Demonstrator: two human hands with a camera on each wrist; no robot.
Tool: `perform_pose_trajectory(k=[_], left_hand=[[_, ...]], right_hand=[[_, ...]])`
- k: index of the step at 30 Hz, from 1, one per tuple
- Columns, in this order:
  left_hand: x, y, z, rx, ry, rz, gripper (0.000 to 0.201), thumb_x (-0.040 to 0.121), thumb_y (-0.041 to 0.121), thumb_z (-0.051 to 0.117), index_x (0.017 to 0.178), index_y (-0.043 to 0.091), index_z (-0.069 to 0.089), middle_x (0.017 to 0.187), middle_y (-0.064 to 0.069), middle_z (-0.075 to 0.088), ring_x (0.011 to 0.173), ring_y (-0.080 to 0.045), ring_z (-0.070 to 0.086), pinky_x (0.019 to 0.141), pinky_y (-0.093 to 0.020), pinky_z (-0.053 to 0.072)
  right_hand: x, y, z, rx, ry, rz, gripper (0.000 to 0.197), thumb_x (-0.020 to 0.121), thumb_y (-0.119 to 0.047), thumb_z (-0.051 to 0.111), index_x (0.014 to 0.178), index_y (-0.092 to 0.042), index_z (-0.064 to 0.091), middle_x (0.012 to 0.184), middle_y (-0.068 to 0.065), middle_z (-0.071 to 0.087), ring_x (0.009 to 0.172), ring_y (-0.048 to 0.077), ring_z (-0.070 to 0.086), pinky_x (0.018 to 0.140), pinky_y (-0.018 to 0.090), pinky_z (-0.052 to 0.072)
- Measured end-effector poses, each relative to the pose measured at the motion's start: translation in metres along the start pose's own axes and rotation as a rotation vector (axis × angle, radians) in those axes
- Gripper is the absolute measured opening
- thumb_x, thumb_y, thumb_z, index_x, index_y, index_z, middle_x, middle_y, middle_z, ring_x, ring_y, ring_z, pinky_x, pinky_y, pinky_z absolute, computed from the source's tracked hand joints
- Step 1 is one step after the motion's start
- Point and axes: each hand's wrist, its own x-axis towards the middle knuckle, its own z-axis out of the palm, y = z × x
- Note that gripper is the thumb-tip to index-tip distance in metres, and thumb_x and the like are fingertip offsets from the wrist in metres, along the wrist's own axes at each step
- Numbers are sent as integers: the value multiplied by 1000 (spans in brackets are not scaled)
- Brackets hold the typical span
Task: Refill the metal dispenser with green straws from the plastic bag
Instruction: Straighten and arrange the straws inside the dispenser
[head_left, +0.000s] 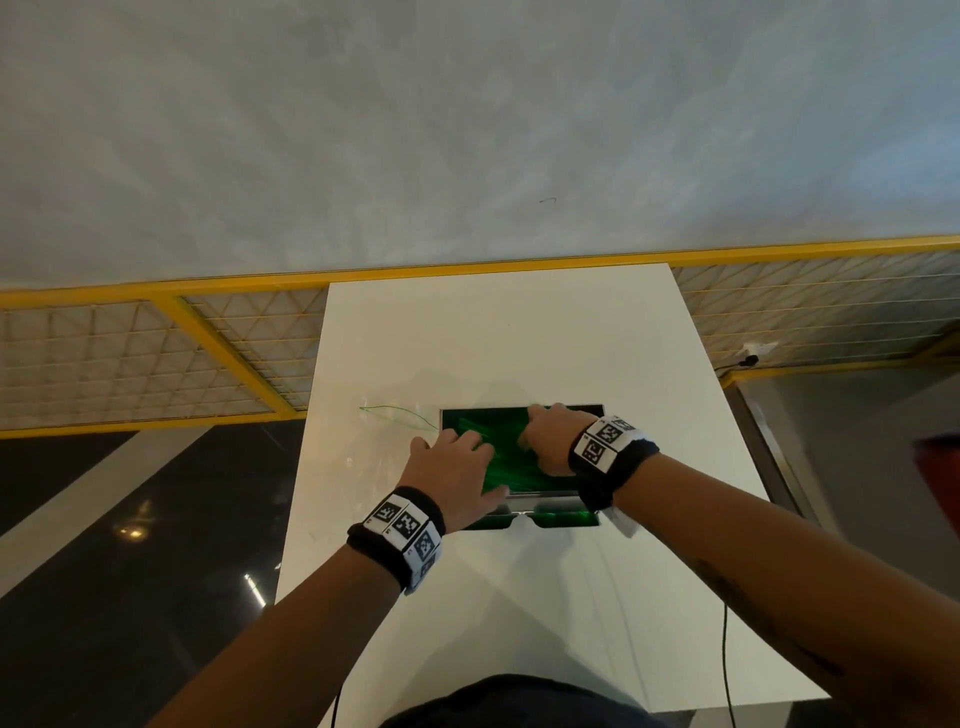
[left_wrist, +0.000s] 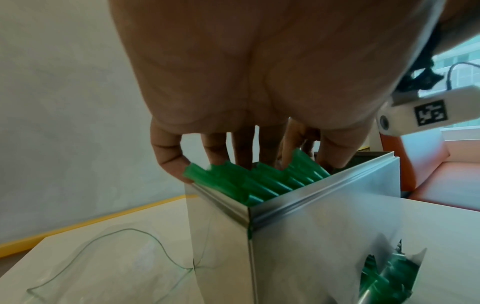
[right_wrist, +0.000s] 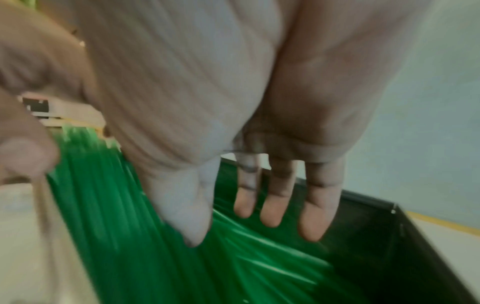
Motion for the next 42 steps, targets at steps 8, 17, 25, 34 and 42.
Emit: perform_pose_trajectory(k=[8, 17, 25, 34, 42], left_hand=[[7, 5, -1, 32, -139, -12, 64, 92, 75, 37, 122, 25, 63, 120, 1, 62, 118, -28, 46, 98, -53, 35], [14, 14, -12, -2, -297, -24, 74, 85, 87, 31, 107, 27, 67, 97, 1, 65, 99, -27, 63, 105, -57, 31], [5, 15, -9, -54, -289, -52, 53, 93, 67, 49, 120, 24, 59, 110, 0, 64, 107, -27, 62, 101, -51, 38], [4, 15, -8, -99, -327, -83, 51, 91, 63, 51, 124, 25, 57, 101, 4, 55, 109, -27, 60, 104, -54, 35], [3, 13, -10, -100, -315, -63, 45, 96, 54, 48, 129, 24, 56, 117, -1, 66, 110, -29, 61, 104, -55, 36]], right_hand=[[5, -14, 15, 181, -112, -34, 27, 98, -15, 54, 118, -12, 72, 110, 11, 70, 97, 31, 67, 86, 38, 55], [4, -4, 22, 154, -162, 15, 37, 99, -14, 50, 134, -14, 61, 123, 14, 65, 111, 34, 64, 91, 38, 52], [8, -11, 22, 64, -130, -20, 44, 97, -21, 55, 141, -20, 55, 132, 11, 51, 112, 34, 58, 92, 43, 52], [10, -17, 14, 162, -133, -39, 36, 97, -10, 55, 131, -15, 63, 122, 11, 69, 111, 33, 65, 93, 40, 53], [14, -24, 3, 150, -186, -44, 47, 99, -7, 54, 144, -20, 56, 136, 7, 64, 121, 31, 62, 102, 39, 50]])
